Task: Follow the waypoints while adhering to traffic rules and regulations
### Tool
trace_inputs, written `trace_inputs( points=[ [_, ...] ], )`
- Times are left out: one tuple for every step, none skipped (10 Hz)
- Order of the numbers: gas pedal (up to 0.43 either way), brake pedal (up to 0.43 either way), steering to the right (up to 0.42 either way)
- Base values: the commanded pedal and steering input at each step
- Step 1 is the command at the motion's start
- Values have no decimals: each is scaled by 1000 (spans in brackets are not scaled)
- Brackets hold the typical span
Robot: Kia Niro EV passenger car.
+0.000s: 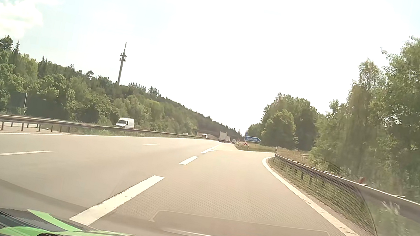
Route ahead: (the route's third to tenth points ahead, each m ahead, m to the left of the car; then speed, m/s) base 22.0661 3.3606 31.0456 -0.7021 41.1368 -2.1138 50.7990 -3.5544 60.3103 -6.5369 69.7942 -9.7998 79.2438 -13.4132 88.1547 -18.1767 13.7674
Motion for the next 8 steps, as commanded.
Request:
trace_inputs(
  points=[
    [0, 49, 0],
    [0, 49, 0],
    [0, 43, 0],
    [0, 49, 2],
    [0, 49, 3],
    [0, 49, 3],
    [0, 43, 5],
    [0, 0, 8]
  ],
)
